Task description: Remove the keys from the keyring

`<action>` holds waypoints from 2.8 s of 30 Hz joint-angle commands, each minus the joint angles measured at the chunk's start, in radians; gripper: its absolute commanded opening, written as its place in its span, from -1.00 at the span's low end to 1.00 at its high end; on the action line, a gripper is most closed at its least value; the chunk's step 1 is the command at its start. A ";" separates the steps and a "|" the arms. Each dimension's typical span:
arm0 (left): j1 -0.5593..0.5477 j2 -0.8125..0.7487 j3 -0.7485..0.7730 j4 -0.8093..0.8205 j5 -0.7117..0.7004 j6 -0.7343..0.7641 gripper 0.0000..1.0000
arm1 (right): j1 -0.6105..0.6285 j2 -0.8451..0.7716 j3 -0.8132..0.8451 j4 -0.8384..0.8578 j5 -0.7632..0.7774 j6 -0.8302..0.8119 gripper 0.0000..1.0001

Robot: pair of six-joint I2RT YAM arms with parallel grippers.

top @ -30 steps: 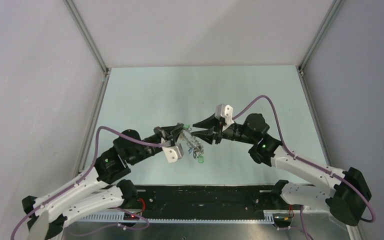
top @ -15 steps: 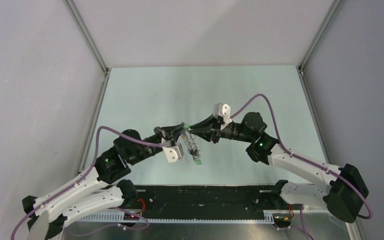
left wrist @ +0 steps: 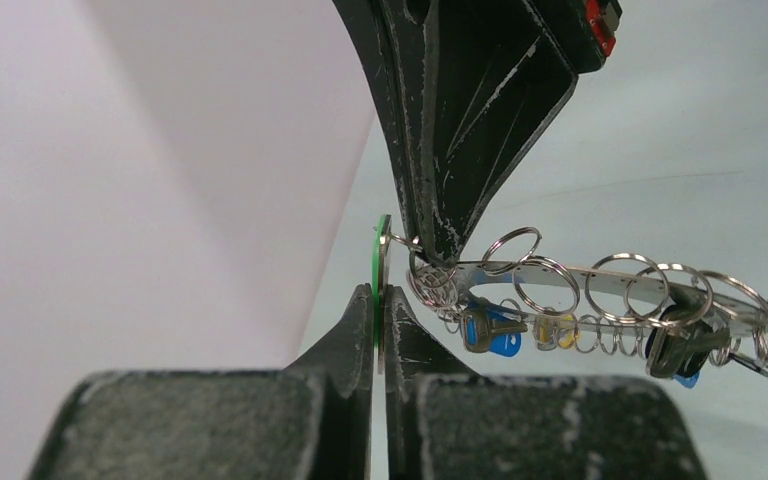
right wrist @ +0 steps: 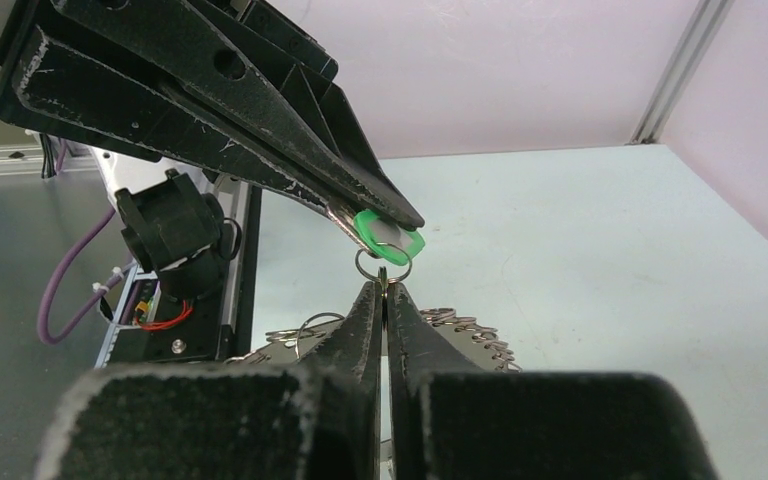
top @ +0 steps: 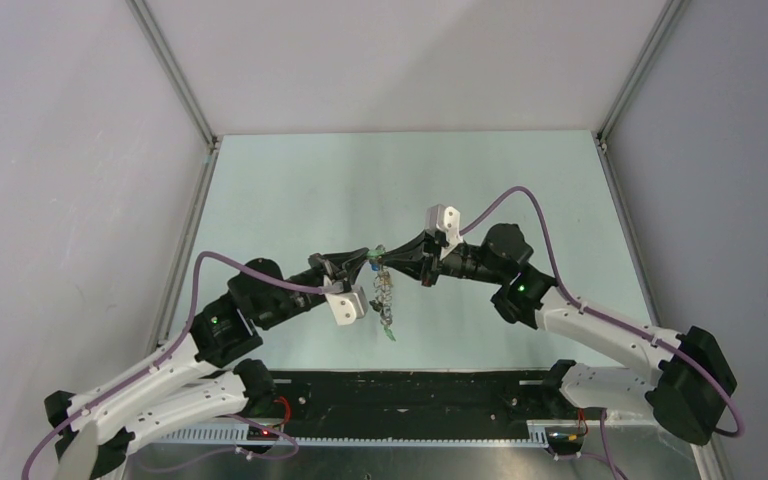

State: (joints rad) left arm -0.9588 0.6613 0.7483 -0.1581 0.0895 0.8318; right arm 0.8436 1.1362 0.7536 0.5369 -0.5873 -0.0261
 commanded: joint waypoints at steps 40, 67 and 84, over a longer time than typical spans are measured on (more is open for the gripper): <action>0.003 -0.012 0.022 0.079 -0.049 0.013 -1.00 | -0.009 -0.149 0.035 0.021 -0.104 0.261 -1.00; 0.003 -0.044 0.003 0.114 -0.085 0.015 -1.00 | 0.038 -0.015 0.035 -0.091 -0.251 0.507 -1.00; 0.002 -0.089 -0.031 0.181 -0.141 0.020 -1.00 | 0.054 0.021 0.016 -0.100 -0.256 0.535 -1.00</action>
State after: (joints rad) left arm -0.9665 0.5941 0.6949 -0.1967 0.0650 0.8314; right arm 0.8574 1.1538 0.7639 0.4938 -0.7231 0.4801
